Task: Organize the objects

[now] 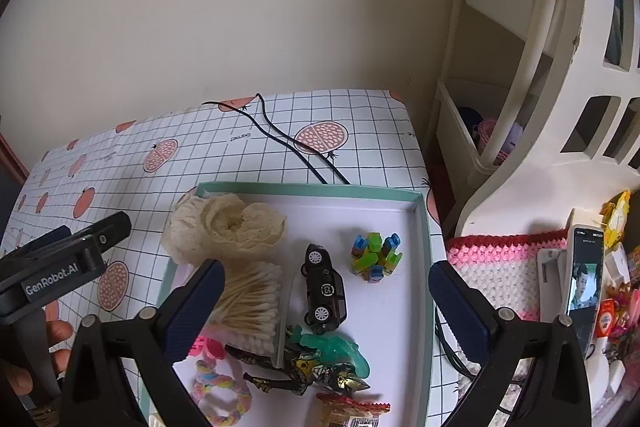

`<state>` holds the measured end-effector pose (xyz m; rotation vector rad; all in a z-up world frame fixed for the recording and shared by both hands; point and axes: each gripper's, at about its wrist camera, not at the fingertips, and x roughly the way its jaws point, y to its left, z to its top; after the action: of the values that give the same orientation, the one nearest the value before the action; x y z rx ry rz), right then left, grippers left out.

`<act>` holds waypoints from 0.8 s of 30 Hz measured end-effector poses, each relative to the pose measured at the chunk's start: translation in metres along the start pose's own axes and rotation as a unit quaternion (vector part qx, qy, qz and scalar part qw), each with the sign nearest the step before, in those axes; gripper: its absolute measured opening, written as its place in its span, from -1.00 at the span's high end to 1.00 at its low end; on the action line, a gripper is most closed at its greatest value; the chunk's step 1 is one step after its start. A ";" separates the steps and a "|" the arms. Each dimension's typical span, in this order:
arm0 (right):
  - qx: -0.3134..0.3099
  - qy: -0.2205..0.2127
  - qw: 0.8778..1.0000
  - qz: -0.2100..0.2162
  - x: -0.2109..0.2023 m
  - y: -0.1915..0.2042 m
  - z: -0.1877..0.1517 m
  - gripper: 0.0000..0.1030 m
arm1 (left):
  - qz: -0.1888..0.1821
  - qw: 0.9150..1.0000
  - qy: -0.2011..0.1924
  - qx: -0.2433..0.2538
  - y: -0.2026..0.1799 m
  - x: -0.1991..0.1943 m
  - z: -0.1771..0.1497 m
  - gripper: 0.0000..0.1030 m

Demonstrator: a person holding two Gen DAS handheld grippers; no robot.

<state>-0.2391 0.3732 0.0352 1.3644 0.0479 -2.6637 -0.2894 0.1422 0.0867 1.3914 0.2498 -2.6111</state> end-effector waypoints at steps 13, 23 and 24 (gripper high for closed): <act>0.000 0.005 1.000 -0.008 -0.015 0.019 0.000 -1.00 | 0.011 1.000 0.004 -0.003 0.009 -0.016 0.000 -0.97; -0.007 -0.004 1.000 -0.016 -0.051 0.043 0.000 -1.00 | 0.001 1.000 -0.012 0.008 0.022 -0.049 0.000 -0.97; -0.008 -0.008 1.000 -0.016 -0.059 0.047 0.000 -1.00 | -0.002 1.000 -0.016 0.006 0.024 -0.055 0.000 -0.97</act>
<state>-0.1981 0.3336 0.0841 1.3498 0.0889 -2.6940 -0.2534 0.1228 0.1305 1.3521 0.2321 -2.6402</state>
